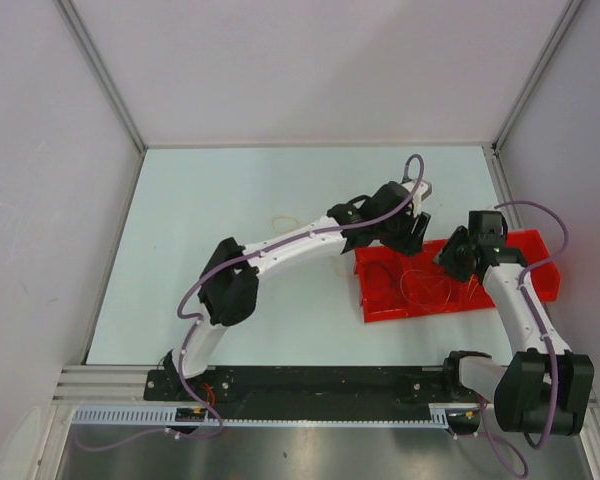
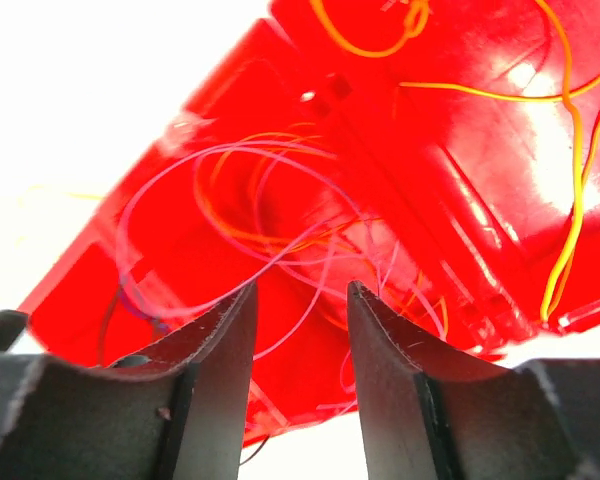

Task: Untangle the cables

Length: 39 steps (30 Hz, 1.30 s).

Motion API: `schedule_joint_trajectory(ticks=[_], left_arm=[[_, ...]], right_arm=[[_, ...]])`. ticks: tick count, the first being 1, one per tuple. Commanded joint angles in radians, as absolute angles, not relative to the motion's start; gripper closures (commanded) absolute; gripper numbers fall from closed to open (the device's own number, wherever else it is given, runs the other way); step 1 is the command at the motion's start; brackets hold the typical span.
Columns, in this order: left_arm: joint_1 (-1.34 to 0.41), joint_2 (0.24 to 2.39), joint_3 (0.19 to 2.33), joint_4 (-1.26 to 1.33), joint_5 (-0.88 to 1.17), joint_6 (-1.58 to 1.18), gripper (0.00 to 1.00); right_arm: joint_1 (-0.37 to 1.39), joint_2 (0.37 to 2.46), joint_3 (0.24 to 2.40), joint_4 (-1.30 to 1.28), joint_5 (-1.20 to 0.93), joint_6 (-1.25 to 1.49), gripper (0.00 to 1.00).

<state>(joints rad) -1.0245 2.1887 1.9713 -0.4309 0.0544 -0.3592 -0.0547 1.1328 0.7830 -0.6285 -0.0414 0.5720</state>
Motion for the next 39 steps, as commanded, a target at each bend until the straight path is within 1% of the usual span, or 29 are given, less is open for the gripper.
schedule_joint_trajectory(ticks=[1,3,7,9,10,11,13,15,18,22,27,32,39], left_arm=[[-0.985,2.036,1.956,-0.436,0.020,-0.380,0.36],[-0.962,1.985,1.904,-0.436,0.011,-0.382,0.34],[-0.930,1.898,1.762,-0.433,-0.075,-0.362,0.21],[-0.907,1.855,1.708,-0.423,-0.120,-0.350,0.17],[-0.899,1.842,1.654,-0.419,-0.133,-0.347,0.15],[-0.885,1.835,1.629,-0.411,-0.162,-0.341,0.14],[-0.871,1.819,1.577,-0.417,-0.210,-0.334,0.13],[-0.850,1.818,1.548,-0.437,-0.279,-0.328,0.11],[-0.804,1.824,1.503,-0.468,-0.350,-0.345,0.10],[-0.738,1.833,1.447,-0.466,-0.383,-0.365,0.10],[-0.680,1.885,1.450,-0.479,-0.413,-0.356,0.10],[-0.664,1.960,1.486,-0.465,-0.422,-0.299,0.12],[-0.646,2.077,1.623,-0.532,-0.400,-0.262,0.16]], right_arm=[[-0.058,1.059,0.862,-0.675,-0.069,0.557,0.53],[-0.058,1.036,0.885,-0.690,-0.078,0.557,0.53],[-0.049,1.002,0.940,-0.727,-0.106,0.557,0.53],[-0.035,0.979,0.963,-0.733,-0.127,0.554,0.52],[-0.029,0.968,0.965,-0.726,-0.139,0.549,0.52],[-0.019,0.956,0.965,-0.719,-0.146,0.551,0.51],[0.024,0.927,0.965,-0.710,-0.144,0.555,0.46],[0.063,0.913,0.966,-0.707,-0.132,0.564,0.44],[0.089,0.902,0.966,-0.709,-0.117,0.566,0.43],[0.120,0.913,0.965,-0.715,-0.094,0.557,0.43],[0.127,0.934,0.966,-0.700,-0.094,0.551,0.43],[0.133,0.945,0.965,-0.690,-0.103,0.545,0.43],[0.135,0.951,0.965,-0.693,-0.092,0.532,0.43]])
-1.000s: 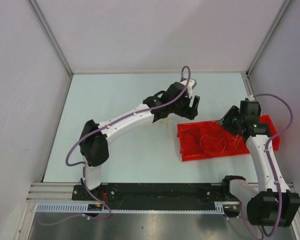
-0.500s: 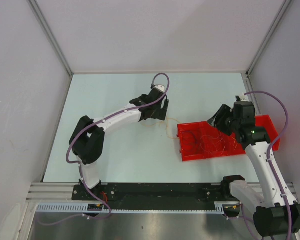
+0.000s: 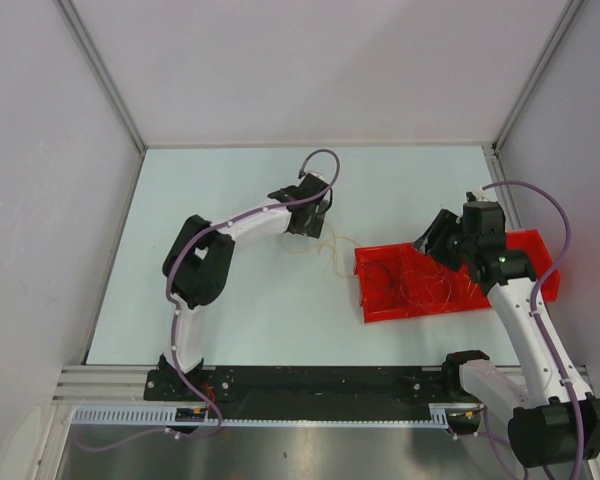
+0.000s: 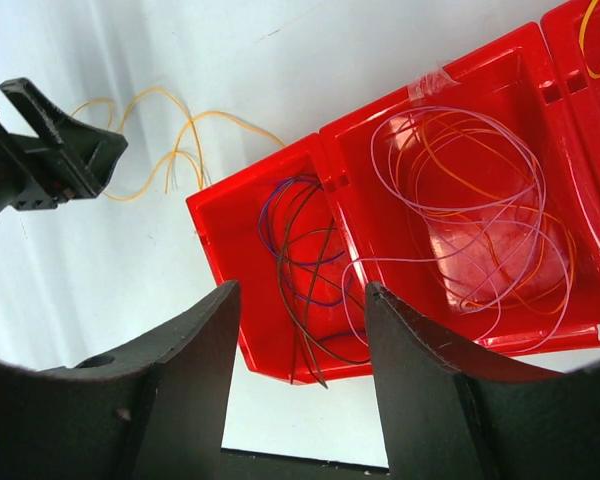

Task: Untangle the cables

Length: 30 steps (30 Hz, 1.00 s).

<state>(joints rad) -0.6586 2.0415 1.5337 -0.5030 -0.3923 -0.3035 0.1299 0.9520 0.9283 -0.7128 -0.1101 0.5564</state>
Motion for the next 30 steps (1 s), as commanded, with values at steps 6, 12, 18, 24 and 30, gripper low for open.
schedule_joint_trajectory(ticks=[6,12,18,24,30], left_arm=[[-0.591,2.120,1.666,-0.571,-0.298,-0.284,0.21],[-0.549,2.129,1.661,-0.568,-0.221,-0.293,0.32],[-0.541,2.148,1.669,-0.611,-0.196,-0.298,0.36],[-0.540,2.125,1.632,-0.598,-0.179,-0.298,0.44],[-0.537,2.135,1.629,-0.620,-0.180,-0.305,0.55]], right_arm=[[0.135,0.954,0.965,-0.698,-0.086,0.522,0.43],[0.135,0.960,0.965,-0.698,-0.081,0.514,0.43],[0.133,0.956,0.965,-0.701,-0.078,0.509,0.43],[0.133,0.957,0.965,-0.703,-0.078,0.509,0.44],[0.133,0.956,0.965,-0.706,-0.075,0.511,0.44]])
